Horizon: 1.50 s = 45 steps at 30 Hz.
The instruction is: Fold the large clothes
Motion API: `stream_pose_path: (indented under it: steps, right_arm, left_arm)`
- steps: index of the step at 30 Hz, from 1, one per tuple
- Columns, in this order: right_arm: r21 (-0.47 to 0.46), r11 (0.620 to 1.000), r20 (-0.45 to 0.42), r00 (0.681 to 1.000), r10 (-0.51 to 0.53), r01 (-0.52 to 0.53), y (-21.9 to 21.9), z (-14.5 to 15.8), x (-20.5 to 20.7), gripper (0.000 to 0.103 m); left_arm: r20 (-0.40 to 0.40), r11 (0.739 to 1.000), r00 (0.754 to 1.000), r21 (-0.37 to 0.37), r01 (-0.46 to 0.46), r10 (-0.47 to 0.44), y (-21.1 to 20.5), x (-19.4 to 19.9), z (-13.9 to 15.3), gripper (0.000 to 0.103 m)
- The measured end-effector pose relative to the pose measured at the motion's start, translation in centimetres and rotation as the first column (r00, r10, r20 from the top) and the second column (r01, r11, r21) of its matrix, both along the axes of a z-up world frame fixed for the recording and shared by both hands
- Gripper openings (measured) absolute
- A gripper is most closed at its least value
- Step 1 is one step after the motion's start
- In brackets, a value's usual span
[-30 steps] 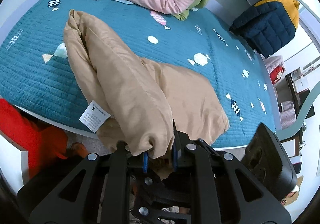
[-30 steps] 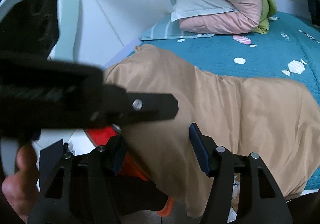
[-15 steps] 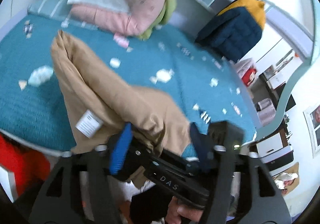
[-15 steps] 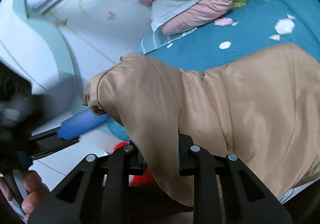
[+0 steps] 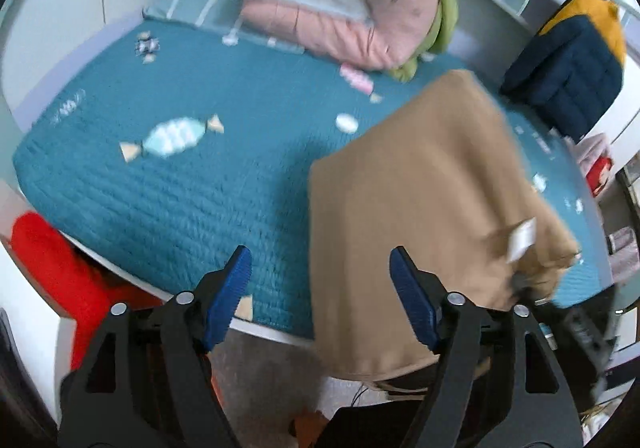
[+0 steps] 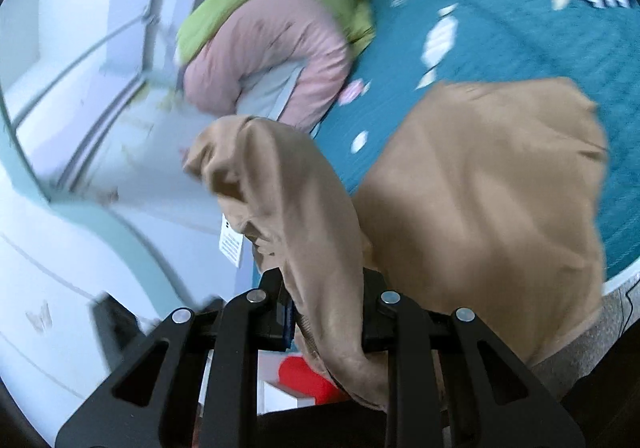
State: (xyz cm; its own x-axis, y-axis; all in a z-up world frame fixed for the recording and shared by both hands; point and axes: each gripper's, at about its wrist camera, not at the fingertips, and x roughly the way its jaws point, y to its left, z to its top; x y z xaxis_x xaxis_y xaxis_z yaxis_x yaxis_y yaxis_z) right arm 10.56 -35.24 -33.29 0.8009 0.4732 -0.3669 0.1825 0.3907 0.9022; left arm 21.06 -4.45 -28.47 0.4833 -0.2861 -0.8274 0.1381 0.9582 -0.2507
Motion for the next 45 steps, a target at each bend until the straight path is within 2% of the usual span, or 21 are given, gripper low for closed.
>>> stream_pose_path:
  steps: [2, 5, 10, 12, 15, 17, 19, 21, 23, 25, 27, 29, 33, 35, 38, 40, 45]
  right_arm:
    - [0.0, 0.999, -0.015, 0.999, -0.045, 0.045, -1.6, -0.5, -0.7, 0.02]
    - [-0.02, 0.995, -0.04, 0.994, -0.1, 0.1, -3.1, -1.2, -1.9, 0.02]
    - [-0.092, 0.981, -0.139, 0.973, -0.184, 0.172, -5.5, -2.9, -3.6, 0.02]
    - [-0.091, 0.978, -0.181, 0.962, -0.204, 0.19, -6.1, -3.8, -3.8, 0.023]
    - [-0.098, 0.984, -0.186, 0.969, -0.162, 0.146, -6.1, -3.7, -3.6, 0.026]
    - [-0.119, 0.986, -0.199, 0.97, -0.142, 0.12, -6.3, -3.0, -3.6, 0.035]
    - [-0.196, 0.974, -0.208, 0.966, -0.155, 0.115, -6.6, -1.8, -3.8, 0.046]
    - [-0.3, 0.944, -0.201, 0.959, -0.2, 0.134, -7.1, -0.4, -4.5, 0.054]
    - [-0.355, 0.924, -0.199, 0.955, -0.222, 0.14, -7.6, 0.1, -4.8, 0.073]
    - [-0.36, 0.928, -0.245, 0.949, -0.197, 0.1, -8.0, -0.4, -4.2, 0.074]
    - [-0.298, 0.952, -0.313, 0.936, -0.16, 0.063, -8.3, -2.2, -3.1, 0.074]
    - [-0.267, 0.962, -0.37, 0.916, -0.157, 0.057, -8.5, -3.8, -2.3, 0.074]
    - [-0.051, 0.996, -0.41, 0.908, -0.086, 0.071, -8.7, -8.0, -1.9, 0.074]
    - [-0.003, 0.998, -0.405, 0.912, -0.063, 0.068, -8.2, -9.0, -1.7, 0.075]
    - [0.022, 0.998, -0.439, 0.898, -0.038, 0.053, -7.3, -10.4, -1.3, 0.083]
    - [0.052, 0.996, -0.423, 0.905, -0.038, 0.066, -7.1, -11.0, -1.2, 0.086]
    - [0.278, 0.956, -0.353, 0.936, 0.009, 0.095, -6.2, -12.9, -0.9, 0.086]
  left_arm:
    - [-0.04, 1.0, 0.999, 0.02, 0.014, -0.013, -0.7, 0.2, -2.0, 0.076]
    - [-0.118, 0.999, 0.992, 0.004, 0.041, -0.041, -2.6, 0.3, -5.2, 0.076]
    - [-0.202, 0.998, 0.977, 0.0, 0.068, -0.066, -5.1, 0.3, -8.6, 0.078]
    - [-0.208, 0.996, 0.974, 0.013, 0.09, -0.086, -6.1, 0.1, -9.3, 0.079]
    - [-0.181, 0.992, 0.979, 0.074, 0.106, -0.091, -7.5, -0.2, -9.4, 0.08]
    - [-0.183, 0.991, 0.979, 0.078, 0.107, -0.091, -7.8, -0.2, -9.4, 0.08]
    - [-0.193, 0.992, 0.977, 0.071, 0.102, -0.087, -7.8, -0.2, -9.4, 0.08]
    - [-0.196, 0.992, 0.977, 0.07, 0.103, -0.087, -7.9, -0.2, -9.5, 0.08]
    - [-0.2, 0.993, 0.976, 0.069, 0.099, -0.083, -7.9, -0.4, -9.5, 0.08]
    - [-0.207, 0.994, 0.975, 0.057, 0.091, -0.077, -8.1, -0.1, -9.6, 0.08]
    - [-0.212, 0.995, 0.975, 0.05, 0.083, -0.071, -8.2, 0.0, -9.7, 0.08]
    - [-0.215, 0.996, 0.974, 0.046, 0.08, -0.068, -8.2, 0.0, -9.6, 0.08]
    - [-0.222, 0.996, 0.972, 0.041, 0.083, -0.072, -8.1, -0.1, -9.6, 0.08]
    - [-0.225, 0.996, 0.972, 0.039, 0.083, -0.072, -8.1, -0.1, -9.7, 0.08]
    - [-0.227, 0.996, 0.971, 0.033, 0.087, -0.077, -7.7, 0.0, -9.8, 0.08]
    - [-0.231, 0.995, 0.969, 0.023, 0.093, -0.086, -7.3, 0.1, -9.7, 0.08]
    - [-0.237, 0.996, 0.968, -0.023, 0.083, -0.086, -6.1, 0.5, -9.6, 0.08]
